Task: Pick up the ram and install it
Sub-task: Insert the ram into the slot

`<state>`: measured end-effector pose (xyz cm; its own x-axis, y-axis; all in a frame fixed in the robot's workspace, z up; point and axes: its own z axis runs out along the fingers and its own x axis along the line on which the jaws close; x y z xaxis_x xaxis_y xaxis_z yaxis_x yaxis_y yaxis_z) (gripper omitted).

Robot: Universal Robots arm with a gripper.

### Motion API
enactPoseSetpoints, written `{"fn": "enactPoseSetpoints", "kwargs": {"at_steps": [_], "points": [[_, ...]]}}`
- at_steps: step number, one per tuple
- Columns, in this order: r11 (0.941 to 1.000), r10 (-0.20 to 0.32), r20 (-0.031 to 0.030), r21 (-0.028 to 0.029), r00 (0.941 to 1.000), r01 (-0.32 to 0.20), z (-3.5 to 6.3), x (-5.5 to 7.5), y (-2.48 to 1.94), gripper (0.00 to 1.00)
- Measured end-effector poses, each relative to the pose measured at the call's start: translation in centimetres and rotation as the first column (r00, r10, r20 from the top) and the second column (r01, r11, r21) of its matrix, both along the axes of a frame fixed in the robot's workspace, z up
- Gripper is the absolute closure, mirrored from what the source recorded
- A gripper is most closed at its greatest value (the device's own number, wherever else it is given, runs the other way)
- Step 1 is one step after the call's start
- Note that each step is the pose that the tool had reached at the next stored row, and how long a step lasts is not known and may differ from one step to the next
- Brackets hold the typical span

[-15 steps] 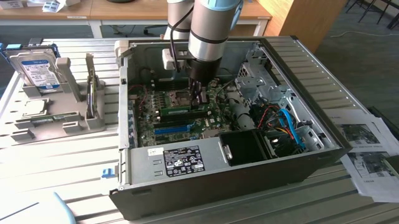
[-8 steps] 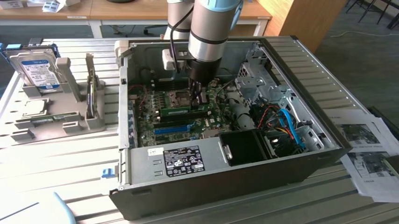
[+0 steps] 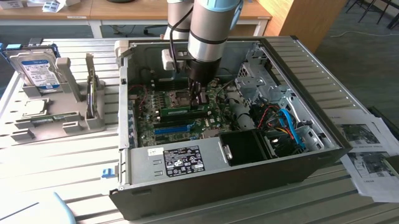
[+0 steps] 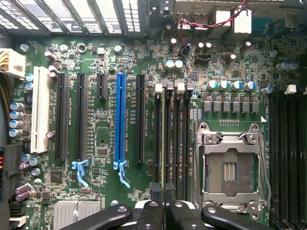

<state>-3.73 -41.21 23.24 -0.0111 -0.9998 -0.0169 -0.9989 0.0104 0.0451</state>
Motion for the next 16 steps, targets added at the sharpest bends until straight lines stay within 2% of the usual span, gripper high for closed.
{"fn": "enactPoseSetpoints", "kwargs": {"at_steps": [2, 6, 16], "points": [[1.0000, -0.003, 0.0000, 0.0000, 1.0000, 0.003, 0.00, 0.04, -0.18, 0.89], [1.0000, -0.005, 0.0000, 0.0000, 1.0000, 0.005, 0.00, 0.05, -0.25, 0.89], [1.0000, -0.005, 0.0000, -0.0001, 1.0000, 0.005, -0.11, 0.04, -0.26, 0.89]]}}
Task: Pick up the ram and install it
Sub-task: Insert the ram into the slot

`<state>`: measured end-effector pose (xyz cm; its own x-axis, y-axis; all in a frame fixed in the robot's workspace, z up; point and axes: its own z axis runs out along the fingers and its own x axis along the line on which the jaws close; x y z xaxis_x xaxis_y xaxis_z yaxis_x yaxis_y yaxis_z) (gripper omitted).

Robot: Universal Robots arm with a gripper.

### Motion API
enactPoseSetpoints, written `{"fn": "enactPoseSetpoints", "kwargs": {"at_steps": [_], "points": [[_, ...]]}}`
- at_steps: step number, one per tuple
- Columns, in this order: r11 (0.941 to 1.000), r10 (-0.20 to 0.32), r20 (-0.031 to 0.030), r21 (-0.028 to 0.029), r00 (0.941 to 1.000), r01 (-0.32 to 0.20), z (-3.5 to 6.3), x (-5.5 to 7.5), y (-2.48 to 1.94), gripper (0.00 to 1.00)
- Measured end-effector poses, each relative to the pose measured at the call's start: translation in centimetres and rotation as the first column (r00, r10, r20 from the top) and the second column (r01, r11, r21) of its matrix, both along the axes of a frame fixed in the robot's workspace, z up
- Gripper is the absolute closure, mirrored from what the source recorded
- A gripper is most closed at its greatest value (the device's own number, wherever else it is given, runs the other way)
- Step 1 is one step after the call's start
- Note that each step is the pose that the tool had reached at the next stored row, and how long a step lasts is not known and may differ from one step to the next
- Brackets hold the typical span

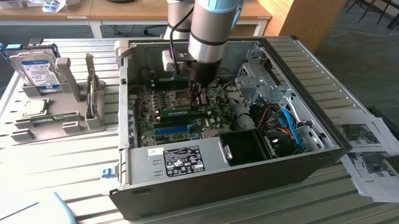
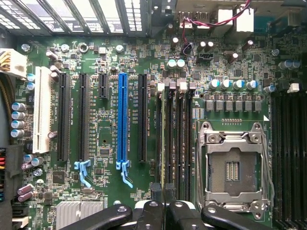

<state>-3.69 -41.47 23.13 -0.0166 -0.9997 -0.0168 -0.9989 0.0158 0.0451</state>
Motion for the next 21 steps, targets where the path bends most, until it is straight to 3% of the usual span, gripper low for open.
{"fn": "enactPoseSetpoints", "kwargs": {"at_steps": [21], "points": [[1.0000, 0.000, 0.0000, 0.0000, 1.0000, 0.000, -0.36, -0.03, 0.00, 0.89]]}}
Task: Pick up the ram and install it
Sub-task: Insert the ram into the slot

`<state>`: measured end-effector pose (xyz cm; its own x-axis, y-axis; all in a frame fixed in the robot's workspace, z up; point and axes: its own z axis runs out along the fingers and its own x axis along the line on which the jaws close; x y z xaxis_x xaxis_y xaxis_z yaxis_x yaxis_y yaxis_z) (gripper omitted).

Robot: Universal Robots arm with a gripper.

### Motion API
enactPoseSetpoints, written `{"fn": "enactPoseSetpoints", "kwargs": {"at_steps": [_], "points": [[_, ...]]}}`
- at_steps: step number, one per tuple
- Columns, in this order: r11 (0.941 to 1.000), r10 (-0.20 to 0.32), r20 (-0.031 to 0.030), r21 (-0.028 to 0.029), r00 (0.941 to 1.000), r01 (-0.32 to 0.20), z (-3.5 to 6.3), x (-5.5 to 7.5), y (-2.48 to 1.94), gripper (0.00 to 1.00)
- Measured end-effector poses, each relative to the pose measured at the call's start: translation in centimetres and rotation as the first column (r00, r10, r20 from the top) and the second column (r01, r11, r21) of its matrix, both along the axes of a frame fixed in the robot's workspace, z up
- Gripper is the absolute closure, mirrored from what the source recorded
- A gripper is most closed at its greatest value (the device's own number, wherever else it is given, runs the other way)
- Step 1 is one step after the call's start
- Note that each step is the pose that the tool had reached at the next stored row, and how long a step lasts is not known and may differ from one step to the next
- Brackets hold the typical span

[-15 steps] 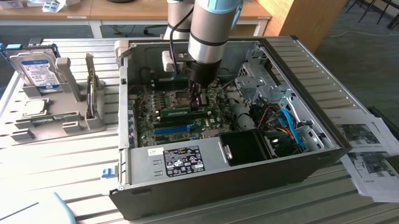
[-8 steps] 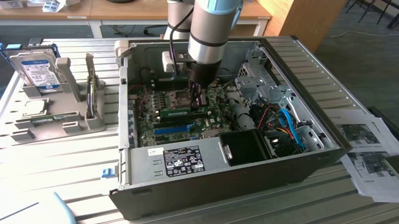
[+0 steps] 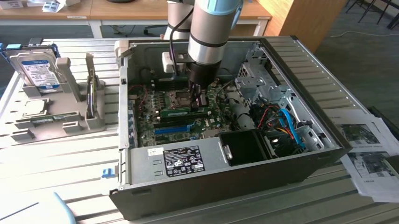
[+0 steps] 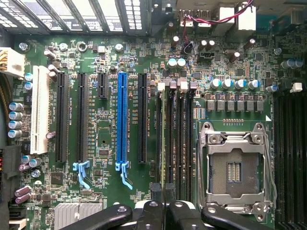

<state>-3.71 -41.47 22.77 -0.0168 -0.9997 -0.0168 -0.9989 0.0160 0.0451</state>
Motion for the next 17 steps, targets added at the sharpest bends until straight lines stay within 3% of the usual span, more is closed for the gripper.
{"fn": "enactPoseSetpoints", "kwargs": {"at_steps": [17], "points": [[0.9999, 0.011, 0.0000, 0.0001, 0.9999, -0.011, 0.00, 0.03, 0.00, 0.89]]}}
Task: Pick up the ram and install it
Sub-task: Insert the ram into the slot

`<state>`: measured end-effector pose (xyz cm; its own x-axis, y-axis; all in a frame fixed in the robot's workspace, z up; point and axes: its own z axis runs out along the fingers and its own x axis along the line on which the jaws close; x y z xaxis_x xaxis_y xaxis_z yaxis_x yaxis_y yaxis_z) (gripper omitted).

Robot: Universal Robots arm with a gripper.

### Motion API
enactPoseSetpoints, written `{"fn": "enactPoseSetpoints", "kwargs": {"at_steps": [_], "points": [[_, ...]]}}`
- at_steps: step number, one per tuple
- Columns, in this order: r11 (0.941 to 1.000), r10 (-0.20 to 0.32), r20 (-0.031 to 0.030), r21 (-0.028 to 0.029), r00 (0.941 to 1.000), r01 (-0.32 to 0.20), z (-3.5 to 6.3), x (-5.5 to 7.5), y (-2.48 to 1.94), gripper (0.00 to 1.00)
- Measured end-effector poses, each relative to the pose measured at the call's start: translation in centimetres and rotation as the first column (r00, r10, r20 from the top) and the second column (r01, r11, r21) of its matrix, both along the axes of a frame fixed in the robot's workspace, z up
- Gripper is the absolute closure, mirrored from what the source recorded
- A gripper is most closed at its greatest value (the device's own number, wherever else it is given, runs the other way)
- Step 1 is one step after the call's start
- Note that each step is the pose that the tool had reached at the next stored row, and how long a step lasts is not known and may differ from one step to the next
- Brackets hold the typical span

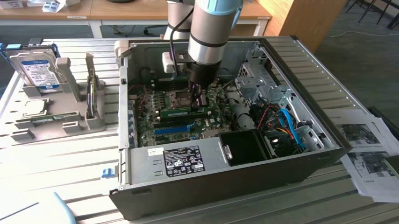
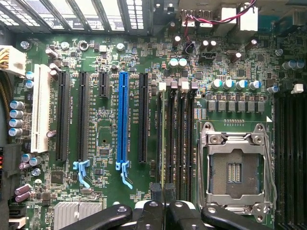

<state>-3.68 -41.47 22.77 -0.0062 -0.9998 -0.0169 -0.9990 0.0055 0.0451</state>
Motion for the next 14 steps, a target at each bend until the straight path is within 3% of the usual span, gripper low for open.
{"fn": "enactPoseSetpoints", "kwargs": {"at_steps": [14], "points": [[1.0000, 0.000, 0.0025, -0.0001, 1.0000, 0.000, -0.30, 0.00, 0.00, 0.89]]}}
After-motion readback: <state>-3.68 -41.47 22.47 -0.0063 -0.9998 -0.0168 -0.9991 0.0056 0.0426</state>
